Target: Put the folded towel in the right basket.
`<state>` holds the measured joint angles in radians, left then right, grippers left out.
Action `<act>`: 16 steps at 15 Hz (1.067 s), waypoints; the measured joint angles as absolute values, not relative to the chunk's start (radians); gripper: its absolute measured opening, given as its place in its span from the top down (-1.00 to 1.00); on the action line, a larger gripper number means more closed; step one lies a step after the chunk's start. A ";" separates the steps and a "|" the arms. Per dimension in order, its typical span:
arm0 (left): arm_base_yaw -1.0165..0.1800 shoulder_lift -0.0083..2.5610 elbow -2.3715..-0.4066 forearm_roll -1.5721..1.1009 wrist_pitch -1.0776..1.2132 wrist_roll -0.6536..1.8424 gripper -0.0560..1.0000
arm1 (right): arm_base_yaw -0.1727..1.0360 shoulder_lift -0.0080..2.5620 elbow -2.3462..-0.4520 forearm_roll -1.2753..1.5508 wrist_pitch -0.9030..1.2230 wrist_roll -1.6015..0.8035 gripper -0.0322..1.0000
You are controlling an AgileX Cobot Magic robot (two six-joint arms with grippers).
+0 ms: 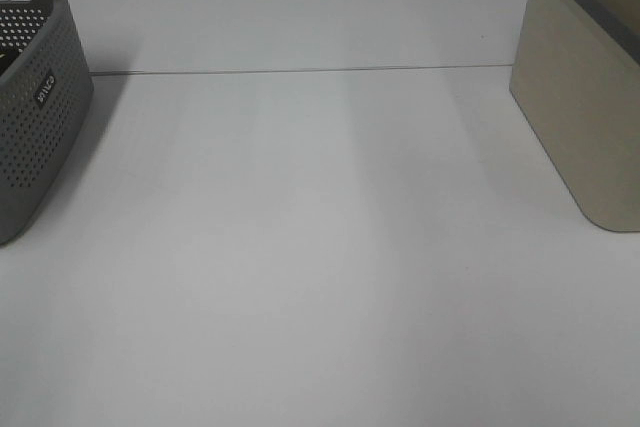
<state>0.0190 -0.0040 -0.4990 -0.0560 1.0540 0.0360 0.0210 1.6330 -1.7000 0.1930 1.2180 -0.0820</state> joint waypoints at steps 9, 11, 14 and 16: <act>0.019 -0.004 -0.499 -0.056 1.054 0.036 -0.94 | 0.027 1.057 -1.014 0.169 1.218 -0.067 -0.52; 0.019 -0.004 -0.499 -0.056 1.054 0.036 -0.94 | 0.027 0.909 -0.843 0.168 1.218 -0.067 -0.52; 0.019 -0.004 -0.499 -0.056 1.054 0.036 -0.94 | 0.027 0.676 -0.651 0.168 1.219 -0.076 -0.52; 0.019 -0.004 -0.499 -0.056 1.054 0.036 -0.94 | 0.027 0.476 -0.556 0.167 1.199 -0.122 -0.52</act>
<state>0.0190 -0.0040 -0.4990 -0.0560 1.0540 0.0360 0.0270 0.4760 -0.5560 0.1670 1.1990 -0.1220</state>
